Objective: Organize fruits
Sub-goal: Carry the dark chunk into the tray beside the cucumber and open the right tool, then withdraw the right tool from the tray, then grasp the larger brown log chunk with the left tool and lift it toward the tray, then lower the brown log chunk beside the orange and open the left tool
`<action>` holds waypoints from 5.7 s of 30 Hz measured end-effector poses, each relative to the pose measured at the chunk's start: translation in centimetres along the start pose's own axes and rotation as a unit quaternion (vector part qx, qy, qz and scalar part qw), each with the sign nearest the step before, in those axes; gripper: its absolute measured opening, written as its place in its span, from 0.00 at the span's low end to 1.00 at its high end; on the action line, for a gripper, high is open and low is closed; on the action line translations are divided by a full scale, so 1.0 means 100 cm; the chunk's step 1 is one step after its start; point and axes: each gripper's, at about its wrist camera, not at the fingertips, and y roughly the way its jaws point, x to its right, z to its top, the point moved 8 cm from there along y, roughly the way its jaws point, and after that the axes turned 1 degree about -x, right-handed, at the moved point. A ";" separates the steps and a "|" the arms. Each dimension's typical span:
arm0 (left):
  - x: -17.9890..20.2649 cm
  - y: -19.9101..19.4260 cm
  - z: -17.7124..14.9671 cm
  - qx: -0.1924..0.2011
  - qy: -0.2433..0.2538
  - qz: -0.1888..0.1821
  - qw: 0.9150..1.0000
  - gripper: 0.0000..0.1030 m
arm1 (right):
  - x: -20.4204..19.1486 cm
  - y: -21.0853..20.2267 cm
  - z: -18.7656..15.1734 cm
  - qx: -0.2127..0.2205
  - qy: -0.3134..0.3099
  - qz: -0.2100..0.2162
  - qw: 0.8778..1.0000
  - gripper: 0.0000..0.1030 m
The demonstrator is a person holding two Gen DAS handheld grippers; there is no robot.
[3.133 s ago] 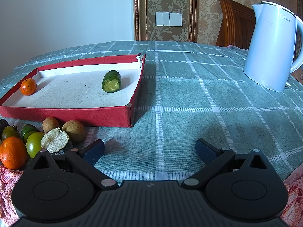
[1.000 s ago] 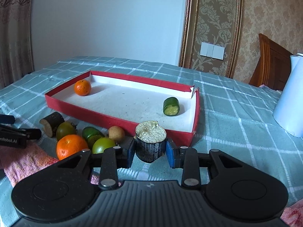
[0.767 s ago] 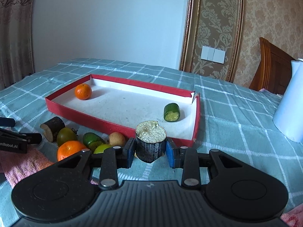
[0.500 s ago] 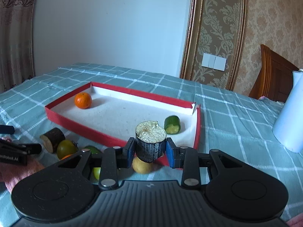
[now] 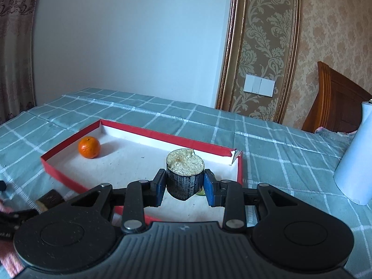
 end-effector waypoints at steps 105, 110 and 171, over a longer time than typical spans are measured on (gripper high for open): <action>0.028 0.008 0.019 0.010 -0.020 -0.045 0.999 1.00 | 0.042 -0.004 -0.098 -0.094 0.104 -0.038 0.989 0.96; 0.035 0.012 0.017 -0.004 -0.007 -0.050 0.999 1.00 | 0.042 -0.004 -0.098 -0.094 0.104 -0.038 0.989 0.96; 0.044 0.036 0.085 0.041 0.023 -0.073 0.996 0.30 | 0.042 -0.003 -0.098 -0.095 0.103 -0.038 0.989 0.97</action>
